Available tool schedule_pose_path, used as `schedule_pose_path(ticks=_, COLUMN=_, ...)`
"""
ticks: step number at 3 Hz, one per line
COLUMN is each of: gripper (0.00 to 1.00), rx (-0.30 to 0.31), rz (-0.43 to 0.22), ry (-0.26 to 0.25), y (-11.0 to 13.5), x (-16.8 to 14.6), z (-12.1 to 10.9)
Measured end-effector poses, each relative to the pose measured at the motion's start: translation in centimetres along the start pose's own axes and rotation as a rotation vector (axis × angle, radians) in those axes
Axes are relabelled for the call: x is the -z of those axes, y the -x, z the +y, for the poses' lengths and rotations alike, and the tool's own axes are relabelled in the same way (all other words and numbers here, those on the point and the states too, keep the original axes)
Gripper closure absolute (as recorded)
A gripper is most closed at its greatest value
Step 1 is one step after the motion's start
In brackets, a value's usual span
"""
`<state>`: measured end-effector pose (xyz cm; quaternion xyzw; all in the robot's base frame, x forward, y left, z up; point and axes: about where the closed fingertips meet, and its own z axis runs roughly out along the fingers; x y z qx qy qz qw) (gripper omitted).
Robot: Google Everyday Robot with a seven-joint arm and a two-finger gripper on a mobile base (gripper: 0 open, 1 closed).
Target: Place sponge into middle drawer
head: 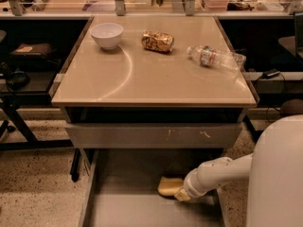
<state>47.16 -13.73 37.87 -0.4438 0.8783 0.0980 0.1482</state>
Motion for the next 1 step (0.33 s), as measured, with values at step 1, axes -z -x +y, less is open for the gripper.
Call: schedule_pose_path(ticks=1, gripper=0.00, rx=0.000, rz=0.000, ry=0.000, y=0.00, x=0.00, z=0.00)
